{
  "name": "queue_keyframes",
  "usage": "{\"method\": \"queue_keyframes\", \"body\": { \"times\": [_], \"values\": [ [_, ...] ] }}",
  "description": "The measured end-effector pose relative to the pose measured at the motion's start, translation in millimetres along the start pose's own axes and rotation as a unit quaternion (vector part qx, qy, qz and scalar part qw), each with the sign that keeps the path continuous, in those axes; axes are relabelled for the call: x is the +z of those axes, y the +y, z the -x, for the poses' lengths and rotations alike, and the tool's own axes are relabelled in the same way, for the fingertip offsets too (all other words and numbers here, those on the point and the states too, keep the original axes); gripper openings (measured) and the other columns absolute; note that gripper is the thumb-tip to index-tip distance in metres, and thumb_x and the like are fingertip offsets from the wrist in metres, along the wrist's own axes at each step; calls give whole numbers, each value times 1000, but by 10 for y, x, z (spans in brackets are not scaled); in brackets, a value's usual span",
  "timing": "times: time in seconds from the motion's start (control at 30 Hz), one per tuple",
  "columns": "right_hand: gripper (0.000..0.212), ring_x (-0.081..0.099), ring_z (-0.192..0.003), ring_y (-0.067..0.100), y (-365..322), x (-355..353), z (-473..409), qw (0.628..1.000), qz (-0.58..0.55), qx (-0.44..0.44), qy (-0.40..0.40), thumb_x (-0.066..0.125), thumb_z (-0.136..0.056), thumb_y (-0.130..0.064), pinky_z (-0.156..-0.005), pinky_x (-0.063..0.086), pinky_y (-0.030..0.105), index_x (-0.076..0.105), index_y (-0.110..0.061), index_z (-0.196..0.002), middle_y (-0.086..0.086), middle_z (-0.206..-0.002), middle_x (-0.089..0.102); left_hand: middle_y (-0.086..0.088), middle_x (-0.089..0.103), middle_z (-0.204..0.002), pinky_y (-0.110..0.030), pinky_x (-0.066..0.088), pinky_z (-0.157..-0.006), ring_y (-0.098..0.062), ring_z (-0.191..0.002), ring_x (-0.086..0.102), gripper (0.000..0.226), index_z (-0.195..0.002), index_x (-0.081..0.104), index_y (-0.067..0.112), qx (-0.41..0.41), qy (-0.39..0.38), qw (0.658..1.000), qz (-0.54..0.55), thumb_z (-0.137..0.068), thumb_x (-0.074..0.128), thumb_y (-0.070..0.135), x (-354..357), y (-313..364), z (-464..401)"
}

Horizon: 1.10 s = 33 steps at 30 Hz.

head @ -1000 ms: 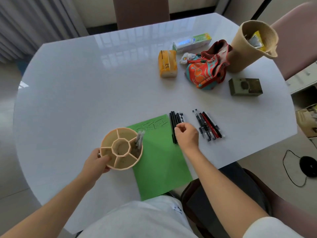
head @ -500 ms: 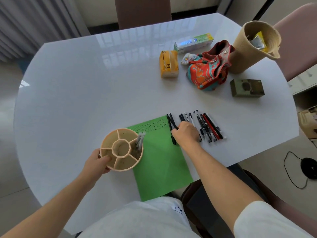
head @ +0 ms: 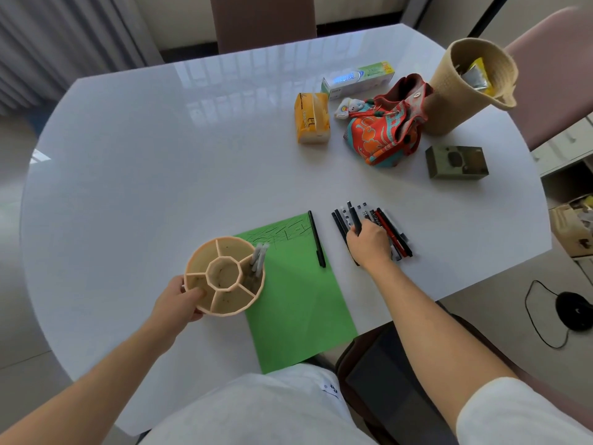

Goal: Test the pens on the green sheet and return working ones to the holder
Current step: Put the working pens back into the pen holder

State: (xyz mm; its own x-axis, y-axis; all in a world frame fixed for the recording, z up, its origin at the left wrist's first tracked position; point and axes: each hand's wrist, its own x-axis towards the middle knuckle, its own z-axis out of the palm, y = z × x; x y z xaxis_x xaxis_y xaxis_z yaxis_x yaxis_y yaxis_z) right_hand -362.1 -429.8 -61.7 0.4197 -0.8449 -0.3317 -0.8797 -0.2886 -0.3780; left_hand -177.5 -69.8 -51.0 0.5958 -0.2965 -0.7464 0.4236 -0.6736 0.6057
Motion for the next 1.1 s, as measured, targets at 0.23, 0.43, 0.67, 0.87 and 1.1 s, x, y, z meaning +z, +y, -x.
{"method": "queue_keyframes", "body": {
  "times": [0.23,0.43,0.67,0.87,1.1],
  "values": [
    [22,63,-81,30,-131,-7,-17,995,91,-28,-35,59,-90,-30,-63,48,30,64,-9,-93,10,-91,67,-15,69,-106,-46,61,-83,-30,-93,70,28,-115,61,14,-1,3,1000,0,-87,59,11,18,-8,29],
    [22,62,-76,26,-189,-6,15,997,69,-32,-34,63,-92,-35,-53,40,24,63,-13,-90,5,-83,64,-11,70,-106,-36,59,-73,-25,-90,71,27,-115,59,18,4,2,1000,-15,-88,60,16,12,15,71],
    [19,54,-56,7,-625,-8,404,926,-367,-24,-89,54,-97,-25,-57,41,30,56,-17,-79,-8,-64,58,2,71,-95,-32,58,-68,-20,-86,70,19,-105,61,31,50,20,997,-54,-86,60,32,6,148,90],
    [15,71,-94,30,-1146,94,647,743,-629,-43,-225,46,-106,-15,-92,54,42,61,-12,-104,9,-85,75,7,70,-100,-38,59,-78,-15,-89,69,33,-109,62,35,77,43,994,-67,-79,67,48,7,263,93],
    [19,67,-115,39,-1400,333,850,699,-647,-73,-296,54,-100,-15,-104,50,46,63,-8,-116,20,-107,74,6,69,-103,-42,59,-82,-16,-93,67,28,-112,62,31,89,52,993,-54,-86,58,41,37,238,109]
  ]
}}
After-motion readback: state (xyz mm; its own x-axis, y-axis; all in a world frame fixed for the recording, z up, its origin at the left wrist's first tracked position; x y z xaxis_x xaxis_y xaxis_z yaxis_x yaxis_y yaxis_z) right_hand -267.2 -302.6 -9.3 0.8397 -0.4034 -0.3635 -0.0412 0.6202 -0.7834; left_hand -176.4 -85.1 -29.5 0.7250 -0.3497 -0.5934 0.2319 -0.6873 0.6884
